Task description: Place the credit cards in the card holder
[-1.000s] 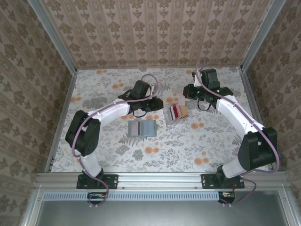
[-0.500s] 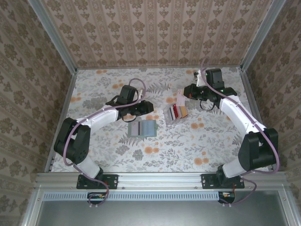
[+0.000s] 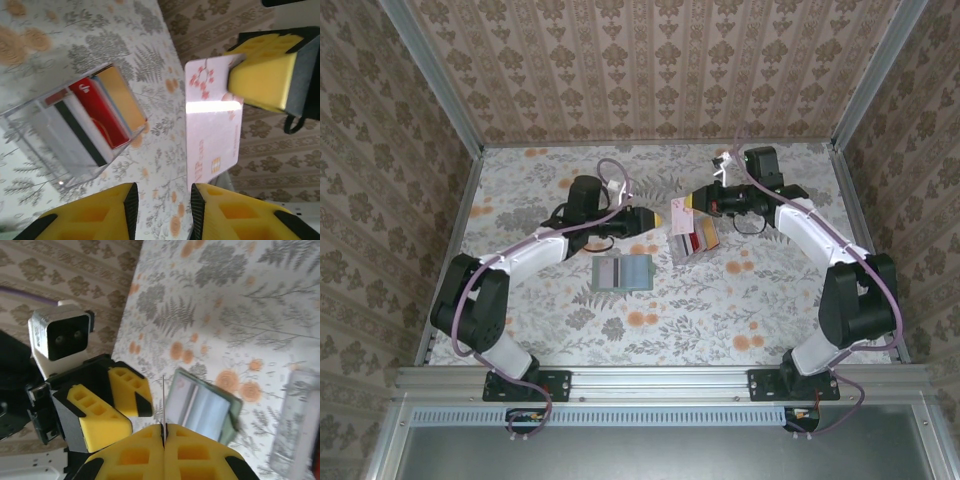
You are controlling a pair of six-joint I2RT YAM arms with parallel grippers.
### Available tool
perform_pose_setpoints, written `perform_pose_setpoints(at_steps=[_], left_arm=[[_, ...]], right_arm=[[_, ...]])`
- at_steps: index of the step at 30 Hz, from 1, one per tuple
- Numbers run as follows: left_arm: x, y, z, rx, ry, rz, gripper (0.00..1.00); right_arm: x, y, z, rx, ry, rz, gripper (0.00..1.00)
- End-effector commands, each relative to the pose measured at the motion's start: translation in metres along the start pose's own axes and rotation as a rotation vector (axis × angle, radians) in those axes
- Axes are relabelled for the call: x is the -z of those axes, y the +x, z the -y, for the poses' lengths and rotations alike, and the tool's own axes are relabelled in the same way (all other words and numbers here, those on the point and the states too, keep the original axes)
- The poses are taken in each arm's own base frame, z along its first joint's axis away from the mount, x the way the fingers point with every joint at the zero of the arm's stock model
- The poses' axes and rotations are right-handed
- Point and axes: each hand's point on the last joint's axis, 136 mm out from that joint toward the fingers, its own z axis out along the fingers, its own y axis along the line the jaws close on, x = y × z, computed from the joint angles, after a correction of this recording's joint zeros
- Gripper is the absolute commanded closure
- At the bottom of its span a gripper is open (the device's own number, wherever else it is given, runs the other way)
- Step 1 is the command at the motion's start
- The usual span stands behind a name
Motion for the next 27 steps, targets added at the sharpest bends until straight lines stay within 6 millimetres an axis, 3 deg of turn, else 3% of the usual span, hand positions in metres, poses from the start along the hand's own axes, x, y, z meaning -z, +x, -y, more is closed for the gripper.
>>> perform_pose_setpoints(at_steps=[1,11,23,27], left_arm=[[-0.003,-0.004,0.021,-0.016,0.109,-0.004,0.62],[-0.016,-0.003,0.03,-0.016,0.156,-0.039,0.62],[-0.009,-0.007,0.025,-0.012,0.171,0.004,0.99],[-0.002,-0.008,0.015,0.006,0.156,0.028,1.0]], right_arm=[[-0.007,0.002,-0.016,0.006,-0.088,-0.033,1.0],[-0.019,0.004,-0.031,0.01,-0.146,-0.054,1.0],[-0.031,0.012,-0.022,-0.006,-0.137,-0.087,1.0],[-0.035,0.015,-0.017,-0.013,-0.12,-0.091,0.98]])
